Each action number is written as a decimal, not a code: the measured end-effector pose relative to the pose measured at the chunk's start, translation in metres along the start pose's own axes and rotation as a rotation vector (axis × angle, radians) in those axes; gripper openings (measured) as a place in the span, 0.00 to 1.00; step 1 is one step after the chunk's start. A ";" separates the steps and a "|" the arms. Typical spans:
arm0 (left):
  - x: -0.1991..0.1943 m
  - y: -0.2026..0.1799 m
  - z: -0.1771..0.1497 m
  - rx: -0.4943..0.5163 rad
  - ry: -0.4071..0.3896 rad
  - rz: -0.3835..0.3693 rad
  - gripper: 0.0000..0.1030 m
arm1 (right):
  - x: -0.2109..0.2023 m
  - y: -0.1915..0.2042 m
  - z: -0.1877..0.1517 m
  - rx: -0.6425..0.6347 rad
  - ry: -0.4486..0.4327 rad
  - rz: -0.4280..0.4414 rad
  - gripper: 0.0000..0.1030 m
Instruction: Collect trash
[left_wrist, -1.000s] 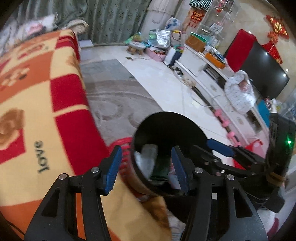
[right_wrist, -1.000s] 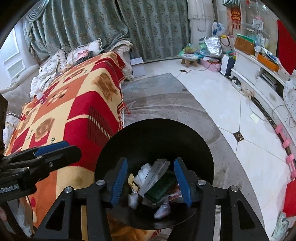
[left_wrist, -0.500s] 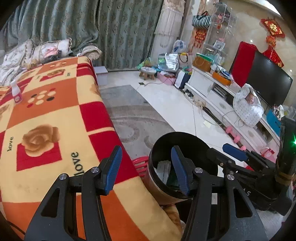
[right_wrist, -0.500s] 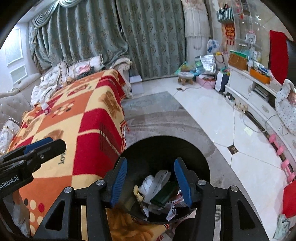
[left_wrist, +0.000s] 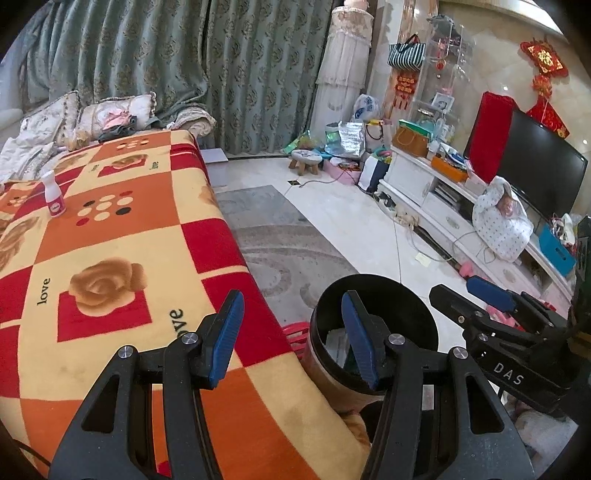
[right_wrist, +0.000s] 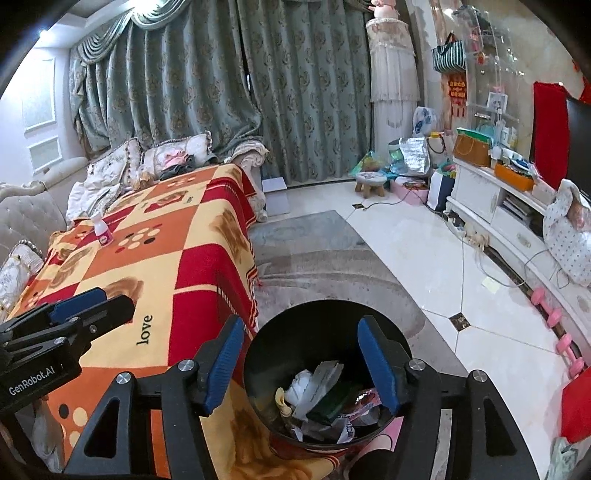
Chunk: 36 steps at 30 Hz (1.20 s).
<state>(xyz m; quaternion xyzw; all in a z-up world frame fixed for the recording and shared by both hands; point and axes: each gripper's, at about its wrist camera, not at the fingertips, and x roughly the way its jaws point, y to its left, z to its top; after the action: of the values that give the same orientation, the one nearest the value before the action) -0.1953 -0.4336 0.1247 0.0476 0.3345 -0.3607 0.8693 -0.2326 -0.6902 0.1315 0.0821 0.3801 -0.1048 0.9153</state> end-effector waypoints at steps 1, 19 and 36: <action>-0.002 0.000 0.000 0.000 -0.005 0.002 0.52 | -0.001 0.001 0.001 0.000 -0.004 -0.001 0.62; -0.015 0.006 0.003 0.004 -0.052 0.036 0.52 | -0.009 0.008 0.006 -0.012 -0.026 -0.008 0.70; -0.016 0.008 0.005 0.005 -0.053 0.038 0.52 | -0.012 0.012 0.011 -0.021 -0.024 -0.004 0.71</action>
<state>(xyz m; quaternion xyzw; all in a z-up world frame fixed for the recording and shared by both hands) -0.1959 -0.4198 0.1373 0.0465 0.3097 -0.3460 0.8844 -0.2300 -0.6801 0.1484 0.0703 0.3703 -0.1036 0.9204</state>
